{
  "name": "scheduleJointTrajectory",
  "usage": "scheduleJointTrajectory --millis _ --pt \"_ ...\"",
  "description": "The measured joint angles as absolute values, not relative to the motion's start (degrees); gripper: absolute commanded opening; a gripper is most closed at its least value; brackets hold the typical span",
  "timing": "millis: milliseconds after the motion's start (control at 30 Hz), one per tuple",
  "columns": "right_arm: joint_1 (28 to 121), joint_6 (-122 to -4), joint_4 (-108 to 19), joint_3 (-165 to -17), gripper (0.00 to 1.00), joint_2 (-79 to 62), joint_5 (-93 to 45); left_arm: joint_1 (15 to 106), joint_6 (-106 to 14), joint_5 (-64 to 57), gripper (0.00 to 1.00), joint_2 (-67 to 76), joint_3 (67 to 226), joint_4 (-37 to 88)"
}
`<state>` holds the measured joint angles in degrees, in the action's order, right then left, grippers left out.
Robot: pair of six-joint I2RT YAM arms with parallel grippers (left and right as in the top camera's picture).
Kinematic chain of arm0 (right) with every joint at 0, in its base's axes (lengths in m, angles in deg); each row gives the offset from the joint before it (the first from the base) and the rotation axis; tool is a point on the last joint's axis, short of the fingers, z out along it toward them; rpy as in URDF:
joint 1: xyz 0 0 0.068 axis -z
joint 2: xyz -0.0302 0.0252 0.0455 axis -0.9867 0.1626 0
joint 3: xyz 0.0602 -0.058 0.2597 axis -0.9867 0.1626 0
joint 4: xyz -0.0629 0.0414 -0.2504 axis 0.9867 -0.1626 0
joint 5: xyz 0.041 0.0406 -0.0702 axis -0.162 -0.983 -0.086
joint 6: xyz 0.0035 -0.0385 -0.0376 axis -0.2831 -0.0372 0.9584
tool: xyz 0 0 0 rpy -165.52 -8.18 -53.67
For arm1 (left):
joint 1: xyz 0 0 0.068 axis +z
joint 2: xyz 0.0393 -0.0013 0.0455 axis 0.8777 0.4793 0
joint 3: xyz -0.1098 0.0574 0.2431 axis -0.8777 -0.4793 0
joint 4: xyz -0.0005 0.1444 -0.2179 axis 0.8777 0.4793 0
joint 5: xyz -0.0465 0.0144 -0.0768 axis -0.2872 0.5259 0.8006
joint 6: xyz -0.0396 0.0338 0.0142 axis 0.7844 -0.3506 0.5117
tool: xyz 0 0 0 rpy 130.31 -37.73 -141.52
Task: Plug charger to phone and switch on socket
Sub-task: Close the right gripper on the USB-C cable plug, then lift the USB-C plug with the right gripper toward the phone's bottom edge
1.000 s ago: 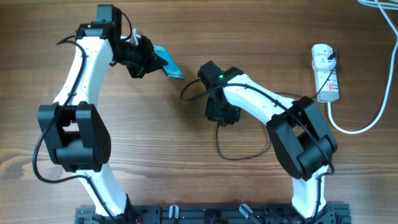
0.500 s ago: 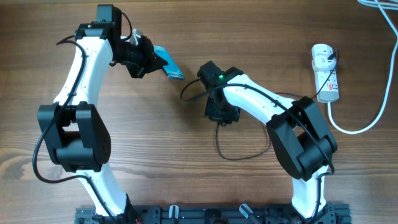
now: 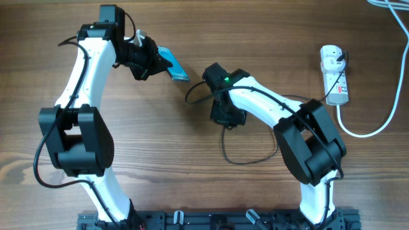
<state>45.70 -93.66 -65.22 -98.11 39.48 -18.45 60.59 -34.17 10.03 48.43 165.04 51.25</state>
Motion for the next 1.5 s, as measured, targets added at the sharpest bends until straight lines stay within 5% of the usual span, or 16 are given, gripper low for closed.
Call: scheduleJointTrajectory --millis 900,1067,1300,1500 --pt "45.6 -91.7 -64.2 -98.1 0.04 39.3 -17.8 60.6 -35.3 10.3 0.04 48.4 165.0 51.6" --pt "45.6 -84.6 -66.6 -98.7 0.04 38.5 -20.9 60.6 -41.9 20.3 0.04 48.4 164.9 45.4" --pt "41.1 -68.5 -71.3 -100.3 0.04 13.9 -28.9 60.3 -44.8 29.8 0.04 47.7 164.9 37.2" --pt "34.5 -68.0 -70.7 -100.6 0.04 4.2 -28.8 55.8 -48.0 26.6 0.04 36.3 164.6 37.0"
